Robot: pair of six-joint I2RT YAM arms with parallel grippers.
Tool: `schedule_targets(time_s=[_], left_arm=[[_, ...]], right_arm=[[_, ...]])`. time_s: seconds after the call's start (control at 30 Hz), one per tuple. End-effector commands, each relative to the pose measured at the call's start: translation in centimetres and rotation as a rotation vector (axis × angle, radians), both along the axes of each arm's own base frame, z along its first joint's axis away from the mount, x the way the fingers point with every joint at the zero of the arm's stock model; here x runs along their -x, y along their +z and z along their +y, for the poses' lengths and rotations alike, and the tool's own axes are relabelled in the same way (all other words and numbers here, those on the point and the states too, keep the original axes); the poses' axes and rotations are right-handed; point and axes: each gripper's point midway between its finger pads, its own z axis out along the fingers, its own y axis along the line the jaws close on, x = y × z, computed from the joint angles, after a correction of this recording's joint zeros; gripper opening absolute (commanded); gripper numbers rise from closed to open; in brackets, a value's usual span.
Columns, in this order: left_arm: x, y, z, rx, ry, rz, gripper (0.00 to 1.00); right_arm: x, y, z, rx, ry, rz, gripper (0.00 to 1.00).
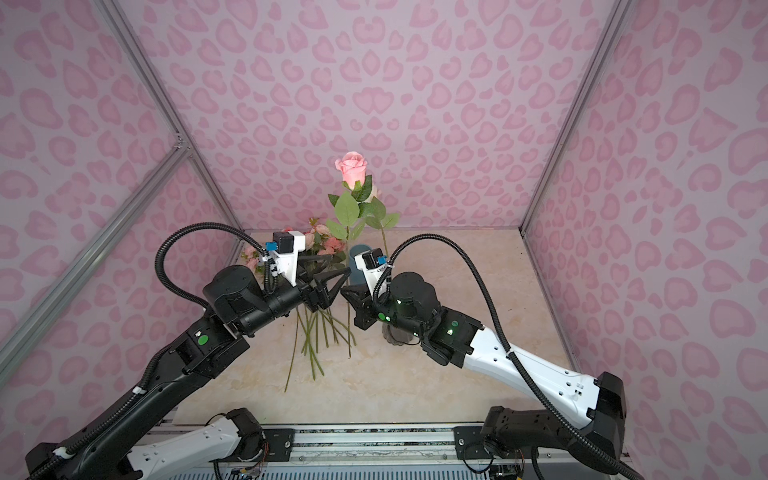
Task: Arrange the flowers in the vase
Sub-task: 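Carry the pink rose toward the vase while the left gripper withdraws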
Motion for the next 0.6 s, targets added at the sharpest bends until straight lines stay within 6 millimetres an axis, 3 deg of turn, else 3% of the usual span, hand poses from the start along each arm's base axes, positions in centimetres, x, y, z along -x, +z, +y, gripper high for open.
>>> schedule_targets(time_s=[0.0, 0.1, 0.17, 0.33, 0.43, 0.57], left_arm=[[0.3, -0.2, 2.3, -0.02, 0.092, -0.034, 0.77], [0.4, -0.6, 5.2, -0.015, 0.211, -0.048, 0.79], [-0.3, -1.4, 8.3, -0.005, 0.371, -0.031, 0.85], [-1.1, -5.2, 16.0, -0.009, 0.783, 0.051, 0.95], [-1.1, -7.2, 18.0, -0.049, 0.883, 0.075, 0.96], [-1.1, -8.2, 18.8, -0.065, 0.915, 0.109, 0.96]], right_arm=[[-1.0, 0.6, -0.8, 0.027, -0.058, -0.05, 0.0], [-1.3, 1.3, -1.2, 0.045, -0.078, -0.099, 0.0], [-1.7, 2.2, -1.8, 0.054, -0.107, -0.134, 0.0], [-3.3, 5.8, -4.9, 0.045, -0.251, -0.251, 0.0], [-5.4, 8.7, -7.7, -0.016, -0.341, -0.289, 0.0], [-8.4, 10.2, -11.9, -0.046, -0.479, -0.299, 0.0]])
